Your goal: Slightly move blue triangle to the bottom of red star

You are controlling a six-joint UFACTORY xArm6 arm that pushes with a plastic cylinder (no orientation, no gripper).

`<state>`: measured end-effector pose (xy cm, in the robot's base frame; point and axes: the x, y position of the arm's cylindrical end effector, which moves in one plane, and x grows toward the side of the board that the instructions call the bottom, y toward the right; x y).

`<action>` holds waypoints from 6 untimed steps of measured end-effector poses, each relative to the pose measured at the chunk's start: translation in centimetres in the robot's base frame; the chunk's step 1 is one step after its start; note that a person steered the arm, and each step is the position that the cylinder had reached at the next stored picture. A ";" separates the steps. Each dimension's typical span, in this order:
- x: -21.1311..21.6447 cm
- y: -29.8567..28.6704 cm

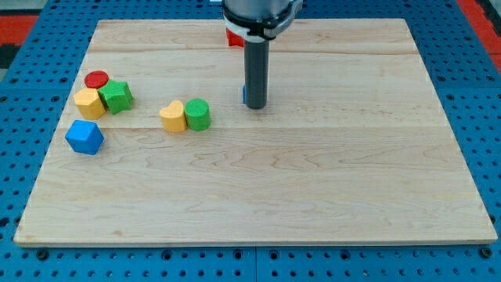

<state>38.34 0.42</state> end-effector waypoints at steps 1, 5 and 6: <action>-3.6 0.0; -6.1 4.6; -6.9 3.8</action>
